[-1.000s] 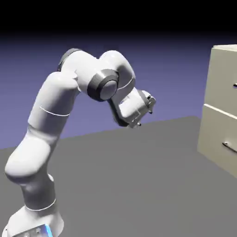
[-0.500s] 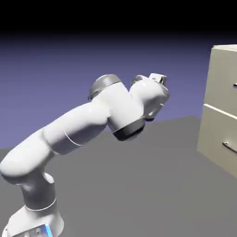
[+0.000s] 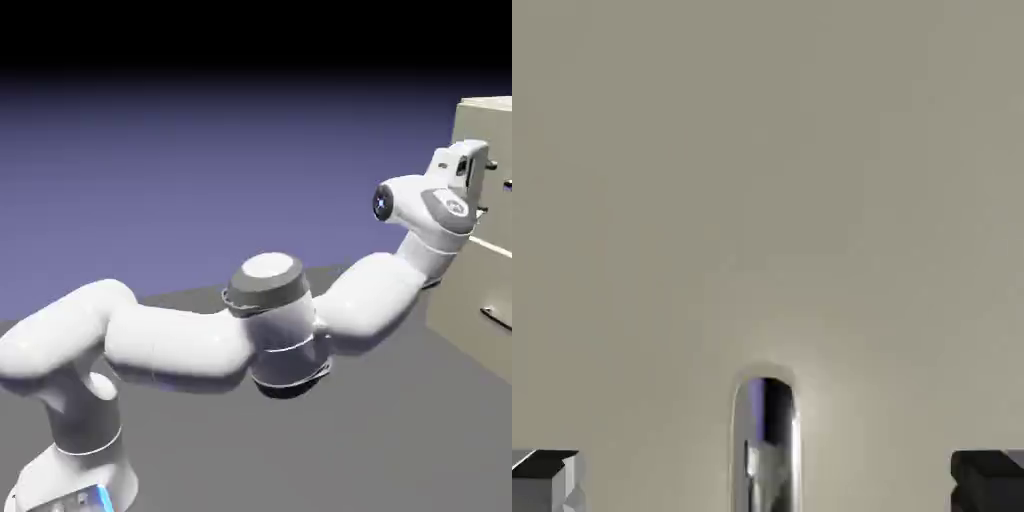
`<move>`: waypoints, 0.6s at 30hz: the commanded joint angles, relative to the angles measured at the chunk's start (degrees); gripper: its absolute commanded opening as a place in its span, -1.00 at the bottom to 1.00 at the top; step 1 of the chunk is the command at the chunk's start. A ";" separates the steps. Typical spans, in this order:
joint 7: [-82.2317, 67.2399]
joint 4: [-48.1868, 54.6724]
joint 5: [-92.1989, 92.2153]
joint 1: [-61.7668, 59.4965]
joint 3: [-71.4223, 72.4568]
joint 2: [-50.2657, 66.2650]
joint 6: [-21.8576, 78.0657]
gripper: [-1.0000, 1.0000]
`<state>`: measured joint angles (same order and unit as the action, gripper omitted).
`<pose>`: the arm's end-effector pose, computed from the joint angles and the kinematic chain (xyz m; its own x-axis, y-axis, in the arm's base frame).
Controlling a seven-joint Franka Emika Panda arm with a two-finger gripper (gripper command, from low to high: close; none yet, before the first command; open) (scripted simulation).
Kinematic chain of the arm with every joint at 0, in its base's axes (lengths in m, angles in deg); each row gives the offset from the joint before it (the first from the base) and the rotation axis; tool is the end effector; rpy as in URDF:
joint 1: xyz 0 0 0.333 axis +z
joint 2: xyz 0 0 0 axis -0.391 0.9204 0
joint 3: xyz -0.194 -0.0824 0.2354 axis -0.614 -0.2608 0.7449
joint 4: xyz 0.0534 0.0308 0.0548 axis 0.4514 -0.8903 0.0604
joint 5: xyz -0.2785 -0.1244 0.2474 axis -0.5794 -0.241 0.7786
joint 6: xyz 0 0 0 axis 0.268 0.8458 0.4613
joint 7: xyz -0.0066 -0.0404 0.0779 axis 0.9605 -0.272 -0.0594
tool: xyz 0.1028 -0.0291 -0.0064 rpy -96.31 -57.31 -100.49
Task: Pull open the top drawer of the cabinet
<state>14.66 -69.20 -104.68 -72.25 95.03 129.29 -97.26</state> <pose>0.7539 -0.0335 0.4684 -0.0007 0.7072 0.7070 0.0006 -0.7070 0.7072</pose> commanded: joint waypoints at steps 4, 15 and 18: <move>-3.57 6.23 1.67 3.94 0.94 0.52 -2.16 0.00; -14.64 25.57 6.84 16.16 3.88 2.15 -8.85 -1.00; -10.43 21.42 5.64 13.27 1.65 0.97 -7.74 -1.00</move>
<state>4.25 -47.78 -99.06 -58.98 96.67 130.28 -104.97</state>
